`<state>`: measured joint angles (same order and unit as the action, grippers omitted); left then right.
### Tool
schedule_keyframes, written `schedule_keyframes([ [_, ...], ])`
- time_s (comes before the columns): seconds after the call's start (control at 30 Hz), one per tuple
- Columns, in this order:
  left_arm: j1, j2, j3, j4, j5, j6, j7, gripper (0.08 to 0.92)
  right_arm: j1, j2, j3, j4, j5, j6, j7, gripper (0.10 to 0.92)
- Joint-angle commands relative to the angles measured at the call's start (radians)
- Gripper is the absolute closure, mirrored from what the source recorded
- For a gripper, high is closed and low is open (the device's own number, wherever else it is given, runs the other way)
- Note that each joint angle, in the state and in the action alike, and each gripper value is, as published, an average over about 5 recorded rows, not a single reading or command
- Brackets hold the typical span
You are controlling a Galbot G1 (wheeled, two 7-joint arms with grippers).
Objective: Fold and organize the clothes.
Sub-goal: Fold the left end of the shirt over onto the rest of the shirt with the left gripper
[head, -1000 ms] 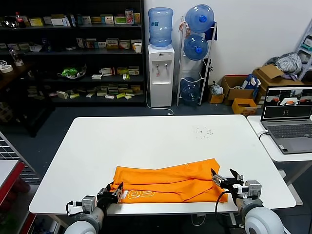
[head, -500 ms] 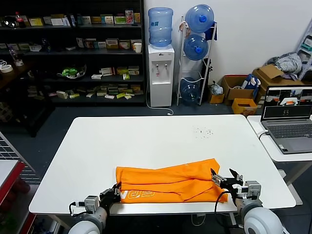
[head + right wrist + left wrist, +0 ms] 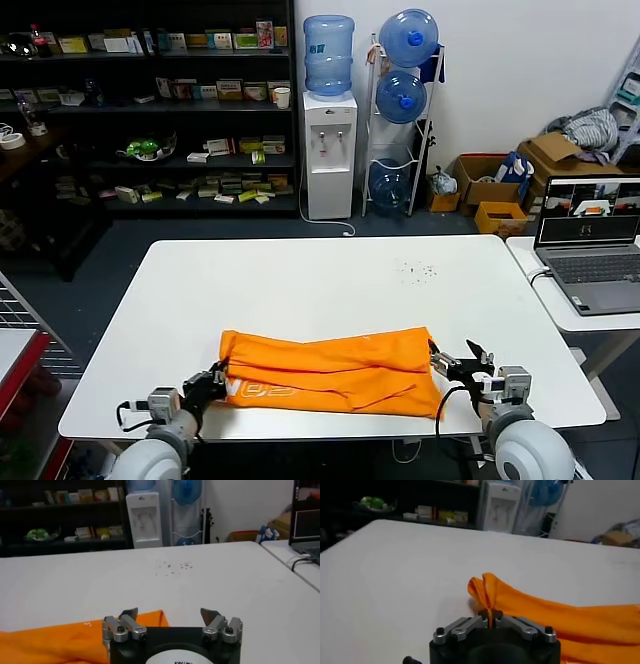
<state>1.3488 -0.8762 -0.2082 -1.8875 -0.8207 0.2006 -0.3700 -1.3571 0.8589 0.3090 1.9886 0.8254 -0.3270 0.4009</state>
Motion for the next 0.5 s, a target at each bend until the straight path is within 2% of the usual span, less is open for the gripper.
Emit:
schedule_keyframes([
  [0.03, 0.096, 0.184, -0.271, 0.029, -0.026, -0.002, 0.016, 0.871, 0.041, 0.006, -0.036, -0.005, -0.055, 0.020, -0.030, 0.203],
  [0.33, 0.186, 0.221, -0.542, 0.182, 0.032, -0.013, 0.035, 0.871, 0.073, 0.002, -0.064, -0.026, -0.096, 0.062, -0.101, 0.203],
  [0.5, 0.229, 0.231, -0.596, 0.166, 0.040, 0.002, 0.032, 0.871, 0.080, -0.008, -0.062, -0.039, -0.094, 0.077, -0.117, 0.203],
])
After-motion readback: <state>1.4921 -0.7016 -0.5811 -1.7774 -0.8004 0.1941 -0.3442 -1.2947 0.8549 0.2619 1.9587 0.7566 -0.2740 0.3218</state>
